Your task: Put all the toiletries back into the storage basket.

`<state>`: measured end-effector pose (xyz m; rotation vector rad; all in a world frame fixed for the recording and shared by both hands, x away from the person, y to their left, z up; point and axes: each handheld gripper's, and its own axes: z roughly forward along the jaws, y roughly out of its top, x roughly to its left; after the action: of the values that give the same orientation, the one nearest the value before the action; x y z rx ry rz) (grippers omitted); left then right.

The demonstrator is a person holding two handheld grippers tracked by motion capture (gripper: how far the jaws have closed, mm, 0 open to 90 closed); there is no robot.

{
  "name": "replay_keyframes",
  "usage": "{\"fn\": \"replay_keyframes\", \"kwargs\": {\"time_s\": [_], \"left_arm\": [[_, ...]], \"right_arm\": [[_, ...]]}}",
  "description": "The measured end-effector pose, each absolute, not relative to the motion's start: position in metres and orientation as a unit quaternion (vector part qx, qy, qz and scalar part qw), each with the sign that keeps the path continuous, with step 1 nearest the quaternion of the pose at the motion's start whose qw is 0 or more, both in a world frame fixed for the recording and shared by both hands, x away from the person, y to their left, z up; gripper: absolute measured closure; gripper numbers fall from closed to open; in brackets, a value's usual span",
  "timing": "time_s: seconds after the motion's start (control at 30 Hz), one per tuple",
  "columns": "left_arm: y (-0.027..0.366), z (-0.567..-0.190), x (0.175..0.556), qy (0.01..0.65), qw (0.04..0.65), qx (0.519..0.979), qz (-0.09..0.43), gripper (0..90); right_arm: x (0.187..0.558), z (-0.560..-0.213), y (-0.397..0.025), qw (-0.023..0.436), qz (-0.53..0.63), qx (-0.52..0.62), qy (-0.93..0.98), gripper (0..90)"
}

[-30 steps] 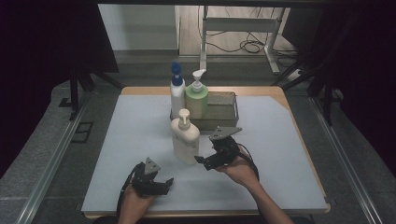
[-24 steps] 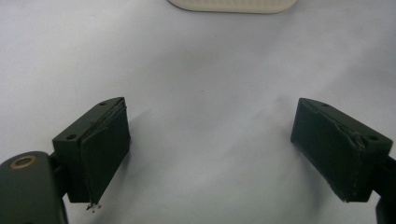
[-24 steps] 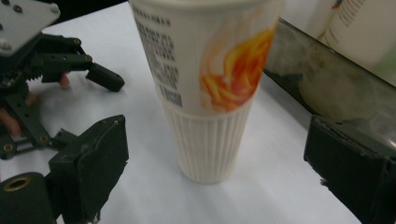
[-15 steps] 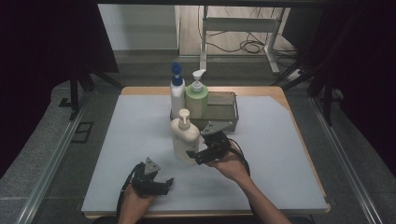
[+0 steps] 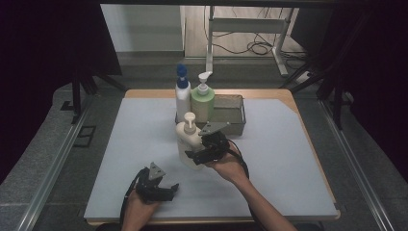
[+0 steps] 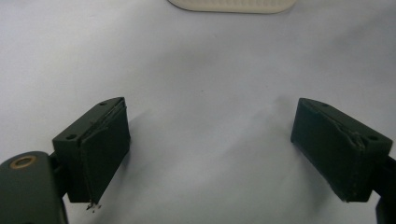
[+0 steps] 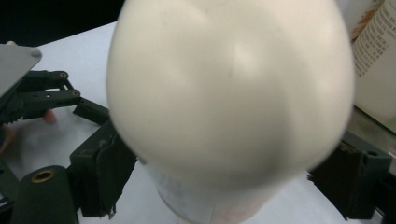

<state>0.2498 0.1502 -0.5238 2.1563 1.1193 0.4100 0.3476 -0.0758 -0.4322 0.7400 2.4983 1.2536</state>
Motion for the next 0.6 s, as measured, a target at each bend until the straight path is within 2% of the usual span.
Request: {"fn": "replay_keyframes", "kwargs": {"time_s": [0.2,0.47,0.6], "left_arm": [[0.1502,-0.5238,0.2498,0.428,0.333,0.825,0.157,11.4],[0.1503,-0.5238,0.2498,0.428,0.332,0.826,0.157,11.4],[0.1503,-0.5238,0.2498,0.428,0.332,0.826,0.157,11.4]], "right_arm": [[0.3492,-0.4325,-0.0694,0.132,0.427,0.255,0.857,21.4],[0.3498,-0.4327,-0.0653,0.131,0.428,0.258,0.856,36.2],[0.349,-0.4317,-0.0655,0.135,0.423,0.257,0.858,37.4]]}}
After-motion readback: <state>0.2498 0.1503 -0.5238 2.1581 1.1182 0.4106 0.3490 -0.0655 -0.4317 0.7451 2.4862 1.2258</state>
